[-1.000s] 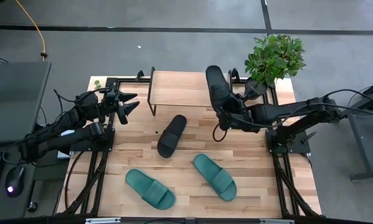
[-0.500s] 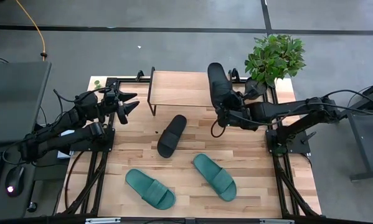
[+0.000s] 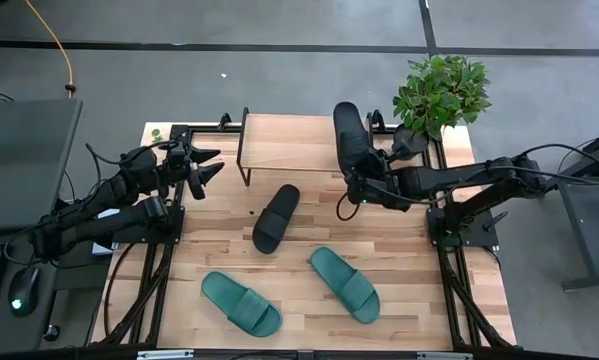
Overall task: Pick and place slides into the shelf
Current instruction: Put the right black slipper on the shelf
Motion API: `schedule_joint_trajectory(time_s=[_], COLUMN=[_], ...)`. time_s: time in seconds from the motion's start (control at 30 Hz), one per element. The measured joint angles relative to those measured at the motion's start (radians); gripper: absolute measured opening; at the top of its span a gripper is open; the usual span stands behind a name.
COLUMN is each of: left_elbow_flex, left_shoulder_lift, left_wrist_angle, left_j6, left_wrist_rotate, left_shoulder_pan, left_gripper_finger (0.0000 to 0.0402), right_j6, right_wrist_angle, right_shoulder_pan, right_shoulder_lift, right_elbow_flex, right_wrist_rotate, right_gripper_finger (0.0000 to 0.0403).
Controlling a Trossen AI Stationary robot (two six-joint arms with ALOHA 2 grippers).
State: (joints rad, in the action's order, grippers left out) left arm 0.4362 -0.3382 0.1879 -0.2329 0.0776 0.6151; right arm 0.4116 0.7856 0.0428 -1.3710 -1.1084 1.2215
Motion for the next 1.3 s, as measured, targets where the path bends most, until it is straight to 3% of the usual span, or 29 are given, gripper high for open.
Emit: schedule_joint_trajectory(time_s=[0.2,0.43,1.3], left_elbow_flex=[0.000,0.000,0.000], left_shoulder_lift=[0.000,0.000,0.000], left_wrist_angle=[-0.005,-0.005,-0.003], left_j6=[0.000,0.000,0.000], left_wrist_rotate=[0.000,0.000,0.000], left_shoulder_pan=[0.000,0.000,0.000], left_gripper_finger=[0.0216,0.0216,0.0216], right_j6=[-0.067,-0.226,-0.096], right_wrist_angle=[-0.113,-0.344,-0.219], right_shoulder_pan=[-0.038,-0.102,-0.122], right_shoulder_lift=[0.004,0.004,0.004], right_elbow_flex=[0.039,0.108,0.111], right_wrist_rotate=[-0.019,-0.139,-0.134], right_gripper_finger=[0.0000,0.0000,0.0000])
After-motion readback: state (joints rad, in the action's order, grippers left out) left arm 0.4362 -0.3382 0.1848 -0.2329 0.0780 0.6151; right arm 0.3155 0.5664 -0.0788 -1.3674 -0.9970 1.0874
